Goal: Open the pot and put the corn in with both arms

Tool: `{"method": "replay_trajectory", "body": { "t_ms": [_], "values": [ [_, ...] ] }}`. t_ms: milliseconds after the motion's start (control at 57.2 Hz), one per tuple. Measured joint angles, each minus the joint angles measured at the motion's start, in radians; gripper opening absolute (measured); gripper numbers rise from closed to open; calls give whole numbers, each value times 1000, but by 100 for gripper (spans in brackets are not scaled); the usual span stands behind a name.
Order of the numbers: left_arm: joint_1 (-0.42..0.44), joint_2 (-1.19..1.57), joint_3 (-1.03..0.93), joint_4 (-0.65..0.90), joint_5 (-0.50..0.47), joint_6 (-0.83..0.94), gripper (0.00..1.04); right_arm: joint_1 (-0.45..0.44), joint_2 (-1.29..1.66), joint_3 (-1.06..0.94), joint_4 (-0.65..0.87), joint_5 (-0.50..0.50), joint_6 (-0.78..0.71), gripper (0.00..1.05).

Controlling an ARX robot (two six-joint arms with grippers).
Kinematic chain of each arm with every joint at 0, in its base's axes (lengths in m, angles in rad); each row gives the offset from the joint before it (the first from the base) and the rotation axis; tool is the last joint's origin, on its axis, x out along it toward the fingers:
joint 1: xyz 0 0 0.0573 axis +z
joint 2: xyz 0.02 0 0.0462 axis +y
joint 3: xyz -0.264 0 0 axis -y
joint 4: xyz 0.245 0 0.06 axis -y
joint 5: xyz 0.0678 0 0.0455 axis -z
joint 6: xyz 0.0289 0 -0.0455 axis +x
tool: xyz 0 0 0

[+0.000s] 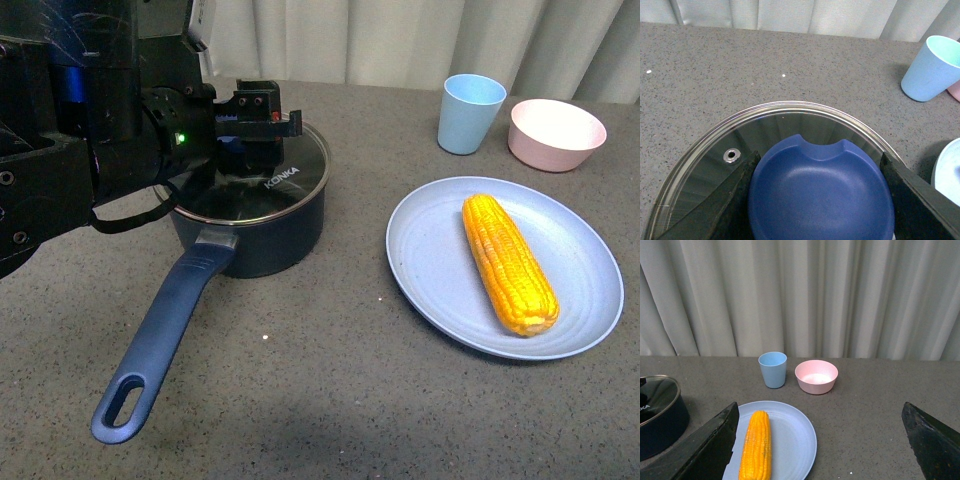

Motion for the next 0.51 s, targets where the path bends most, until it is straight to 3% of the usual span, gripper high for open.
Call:
{"method": "replay_trajectory", "body": {
  "t_ms": [367, 507],
  "values": [
    [6, -78, -40, 8, 14, -15, 64, 0, 0, 0, 0, 0, 0, 95],
    [56, -179, -67, 68, 15, -47, 64, 0, 0, 0, 0, 0, 0, 95]
  ]
}}
